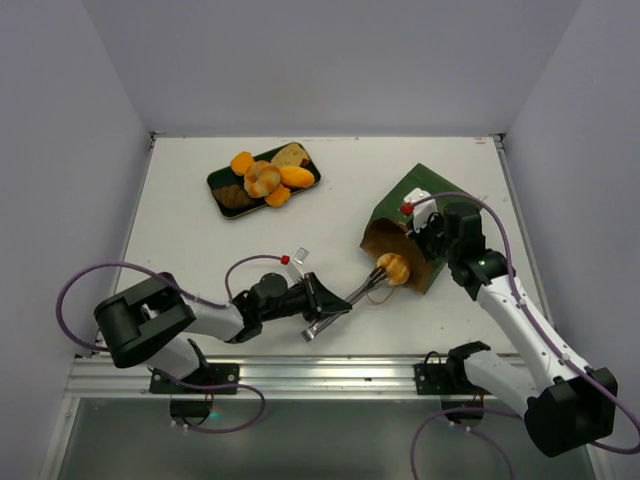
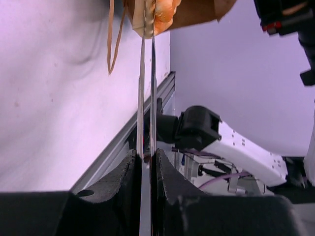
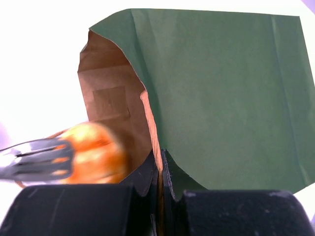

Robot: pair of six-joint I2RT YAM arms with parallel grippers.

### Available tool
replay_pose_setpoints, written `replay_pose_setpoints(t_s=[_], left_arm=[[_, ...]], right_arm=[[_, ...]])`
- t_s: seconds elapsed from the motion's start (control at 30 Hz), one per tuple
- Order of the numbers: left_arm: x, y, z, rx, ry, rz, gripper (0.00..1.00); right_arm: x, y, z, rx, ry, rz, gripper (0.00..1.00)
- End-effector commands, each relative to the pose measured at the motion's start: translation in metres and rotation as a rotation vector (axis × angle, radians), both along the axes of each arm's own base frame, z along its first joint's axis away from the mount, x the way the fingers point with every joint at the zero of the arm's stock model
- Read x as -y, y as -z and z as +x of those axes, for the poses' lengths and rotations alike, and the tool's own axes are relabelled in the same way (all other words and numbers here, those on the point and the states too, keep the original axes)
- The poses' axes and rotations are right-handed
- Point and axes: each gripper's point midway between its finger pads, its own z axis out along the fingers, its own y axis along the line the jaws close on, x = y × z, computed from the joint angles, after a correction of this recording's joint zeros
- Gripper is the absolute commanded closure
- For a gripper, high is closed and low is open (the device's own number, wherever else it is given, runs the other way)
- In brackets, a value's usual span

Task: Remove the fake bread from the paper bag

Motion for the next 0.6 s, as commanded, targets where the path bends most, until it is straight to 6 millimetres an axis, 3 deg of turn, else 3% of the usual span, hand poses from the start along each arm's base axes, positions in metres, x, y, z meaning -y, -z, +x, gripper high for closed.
replay_pose_setpoints(t_s=[0.0, 0.03, 0.07, 0.13, 0.17, 0.2, 0.23, 0.27, 0.3, 0.33, 0.37, 0.4, 0.47, 0.57], left_arm=[[-0.013, -0.015, -0.023, 0.103, 0.092, -0.010, 1.00], [-0.019, -0.011, -0.028, 0.103, 0.097, 0.005, 1.00], [-0.023, -0.024, -0.030, 0.150, 0.101, -0.015, 1.00], [-0.032, -0.017, -0.033, 0.151, 0.100, 0.044, 1.00], [-0.036, -0.034, -0.034, 0.214, 0.099, 0.023, 1.00], [-0.043, -0.025, -0.035, 0.197, 0.093, 0.078, 1.00], [-0.046, -0.029, -0.034, 0.215, 0.084, 0.092, 1.00], [-0.049, -0.052, -0.032, 0.286, 0.069, 0.067, 1.00], [-0.058, -0.043, -0.029, 0.268, 0.043, 0.142, 1.00], [-0.062, -0.049, -0.025, 0.289, 0.026, 0.157, 1.00], [-0.065, -0.075, -0.022, 0.345, 0.003, 0.127, 1.00], [-0.074, -0.071, -0.016, 0.332, -0.025, 0.175, 1.00], [-0.081, -0.095, -0.008, 0.376, -0.062, 0.162, 1.00], [-0.099, -0.100, 0.011, 0.379, -0.124, 0.208, 1.00]], right_arm=[[0.014, -0.014, 0.013, 0.068, 0.104, 0.026, 1.00], [0.015, -0.015, 0.014, 0.075, 0.114, 0.027, 1.00], [0.018, -0.016, 0.014, 0.077, 0.129, 0.030, 1.00], [0.022, -0.018, 0.015, 0.086, 0.148, 0.031, 1.00], [0.023, -0.019, 0.015, 0.089, 0.154, 0.033, 1.00], [0.026, -0.019, 0.015, 0.090, 0.161, 0.033, 1.00], [0.027, -0.019, 0.015, 0.092, 0.166, 0.034, 1.00], [0.027, -0.019, 0.014, 0.092, 0.165, 0.037, 1.00], [0.028, -0.020, 0.015, 0.093, 0.168, 0.038, 1.00], [0.028, -0.021, 0.014, 0.096, 0.168, 0.040, 1.00], [0.028, -0.021, 0.014, 0.099, 0.168, 0.041, 1.00], [0.029, -0.022, 0.014, 0.103, 0.168, 0.044, 1.00], [0.028, -0.023, 0.013, 0.105, 0.166, 0.046, 1.00], [0.027, -0.023, 0.013, 0.104, 0.159, 0.050, 1.00]])
